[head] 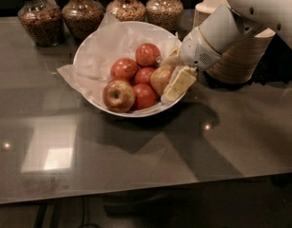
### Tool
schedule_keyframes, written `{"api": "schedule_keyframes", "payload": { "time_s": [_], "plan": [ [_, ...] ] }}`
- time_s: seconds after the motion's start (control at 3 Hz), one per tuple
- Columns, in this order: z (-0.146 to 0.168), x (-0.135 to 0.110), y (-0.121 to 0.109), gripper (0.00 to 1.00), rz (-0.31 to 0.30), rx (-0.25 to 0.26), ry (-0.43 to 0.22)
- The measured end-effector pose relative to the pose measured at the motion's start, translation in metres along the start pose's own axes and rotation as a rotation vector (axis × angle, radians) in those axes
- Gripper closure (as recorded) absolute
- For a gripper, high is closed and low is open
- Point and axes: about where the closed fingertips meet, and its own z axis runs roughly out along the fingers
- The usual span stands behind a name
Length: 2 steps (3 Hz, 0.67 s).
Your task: Pick apple from white bowl
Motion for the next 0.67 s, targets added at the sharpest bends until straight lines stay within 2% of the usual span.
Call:
{"api": "schedule_keyframes", "payload": {
  "time_s": [0.33, 0.67],
  "plan": [
    [0.0058, 0.0113, -0.0011, 0.28, 0.017, 0.004, 0.029],
    [0.0067, 0.0141, -0.001, 0.47, 0.025, 0.005, 0.039]
  ]
}}
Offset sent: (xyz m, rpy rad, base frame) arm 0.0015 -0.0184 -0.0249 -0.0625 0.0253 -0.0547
